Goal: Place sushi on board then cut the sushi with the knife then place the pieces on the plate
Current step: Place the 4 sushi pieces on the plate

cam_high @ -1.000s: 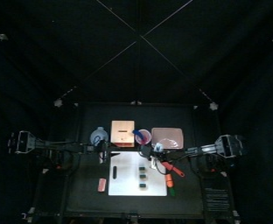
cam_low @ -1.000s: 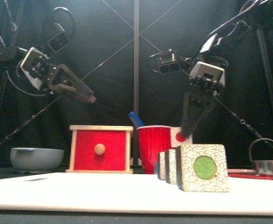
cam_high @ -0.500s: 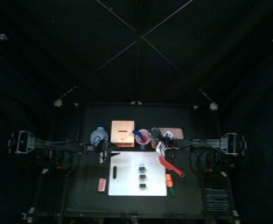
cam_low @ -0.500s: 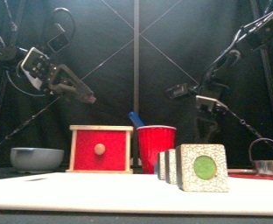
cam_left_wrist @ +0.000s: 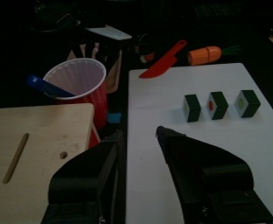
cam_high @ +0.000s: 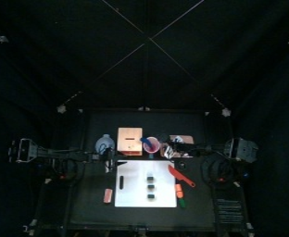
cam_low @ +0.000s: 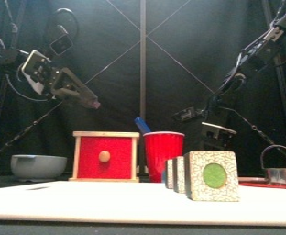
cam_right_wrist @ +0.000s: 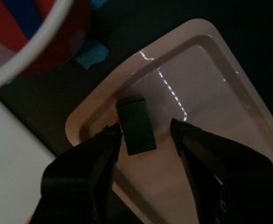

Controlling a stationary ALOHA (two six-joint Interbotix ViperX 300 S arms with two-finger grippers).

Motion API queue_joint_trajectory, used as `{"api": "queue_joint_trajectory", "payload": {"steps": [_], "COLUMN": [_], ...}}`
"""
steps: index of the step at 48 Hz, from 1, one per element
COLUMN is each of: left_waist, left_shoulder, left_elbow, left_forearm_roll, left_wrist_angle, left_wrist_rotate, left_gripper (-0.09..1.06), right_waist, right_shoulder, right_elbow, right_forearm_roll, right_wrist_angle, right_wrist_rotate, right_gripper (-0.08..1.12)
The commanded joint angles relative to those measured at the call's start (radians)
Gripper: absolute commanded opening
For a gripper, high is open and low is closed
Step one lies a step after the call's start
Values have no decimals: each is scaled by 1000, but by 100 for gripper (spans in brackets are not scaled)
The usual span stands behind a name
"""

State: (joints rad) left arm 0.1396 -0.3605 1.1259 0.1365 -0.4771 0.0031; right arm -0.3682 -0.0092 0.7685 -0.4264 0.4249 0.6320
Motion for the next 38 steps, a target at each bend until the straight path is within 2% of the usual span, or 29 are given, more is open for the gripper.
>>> {"api": "queue_joint_trajectory", "payload": {"steps": [1,9,19,27,38], "left_waist": [3,3,3,3,3], "left_shoulder": [0,0,0,0,0], "left_elbow": [-8,-8,-8,-8,-8], "left_forearm_roll": [-2,-2,-2,-2,-2], "left_wrist_angle": [-3,-3,-3,-3,-3], "left_wrist_rotate": [2,0,0,0,0], "left_gripper": [76,76,76,76,76], "right_waist": [2,58,239,407,518], "right_shoulder": [-57,-129,-155,-100,3], "right_elbow": [-18,-43,-106,-164,-236], "right_forearm_roll": [-5,-5,-15,-71,-66], "right_wrist_angle": [14,69,78,74,75], "right_wrist_rotate": [-12,-8,-18,-11,-3], "right_gripper": [85,85,85,85,85]}}
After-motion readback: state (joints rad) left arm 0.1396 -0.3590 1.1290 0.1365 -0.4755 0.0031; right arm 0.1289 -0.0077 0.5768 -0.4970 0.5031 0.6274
